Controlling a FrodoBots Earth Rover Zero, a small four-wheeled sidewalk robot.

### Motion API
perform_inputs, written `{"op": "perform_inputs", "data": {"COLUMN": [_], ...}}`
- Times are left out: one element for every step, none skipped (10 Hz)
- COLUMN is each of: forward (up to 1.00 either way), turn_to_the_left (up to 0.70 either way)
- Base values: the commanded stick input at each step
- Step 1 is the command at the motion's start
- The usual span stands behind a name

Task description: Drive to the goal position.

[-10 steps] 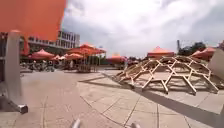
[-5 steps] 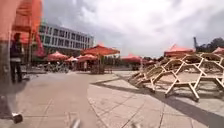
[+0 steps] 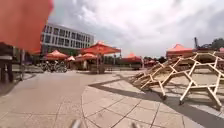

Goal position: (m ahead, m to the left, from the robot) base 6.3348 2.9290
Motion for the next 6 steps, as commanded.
{"op": "perform_inputs", "data": {"forward": [0.85, 0.85, 0.85, 0.85, 0.85, 0.85], "turn_to_the_left": [0.00, 0.00, 0.00, 0.04, 0.16, 0.33]}}
